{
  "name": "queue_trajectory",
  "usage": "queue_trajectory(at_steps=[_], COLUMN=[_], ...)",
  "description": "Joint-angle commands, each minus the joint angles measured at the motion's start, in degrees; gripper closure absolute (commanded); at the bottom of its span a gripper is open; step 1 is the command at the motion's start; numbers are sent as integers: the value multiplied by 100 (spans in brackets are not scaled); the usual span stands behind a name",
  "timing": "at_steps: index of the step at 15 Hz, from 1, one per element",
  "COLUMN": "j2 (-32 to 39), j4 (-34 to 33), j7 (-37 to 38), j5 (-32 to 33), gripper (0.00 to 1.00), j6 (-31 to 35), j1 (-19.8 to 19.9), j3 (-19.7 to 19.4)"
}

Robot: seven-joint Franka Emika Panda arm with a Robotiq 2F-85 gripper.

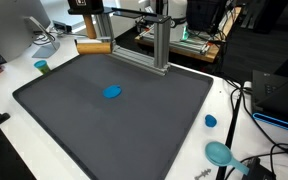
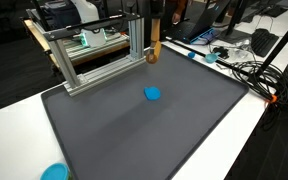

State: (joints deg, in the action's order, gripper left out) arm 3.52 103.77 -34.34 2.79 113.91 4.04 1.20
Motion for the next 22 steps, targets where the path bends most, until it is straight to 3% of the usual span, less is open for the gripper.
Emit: queue_trajectory(at_steps=[1,5,7,11,18,22], j2=[-804,-1684,-2214,-2934,-3580,-4027], j4=[1111,2389,2931,3565,4338,4717], j7=[916,1999,2446,2664,2598,2865], j5=[-176,-40,113,223,159,259], gripper=[78,78,78,78,78,78], j6=[573,1483,1626,1287,1255,1150], j1=[-66,-90,-58,-91,-287,-182], j3=[-108,-129,-130,-115,-103,-84])
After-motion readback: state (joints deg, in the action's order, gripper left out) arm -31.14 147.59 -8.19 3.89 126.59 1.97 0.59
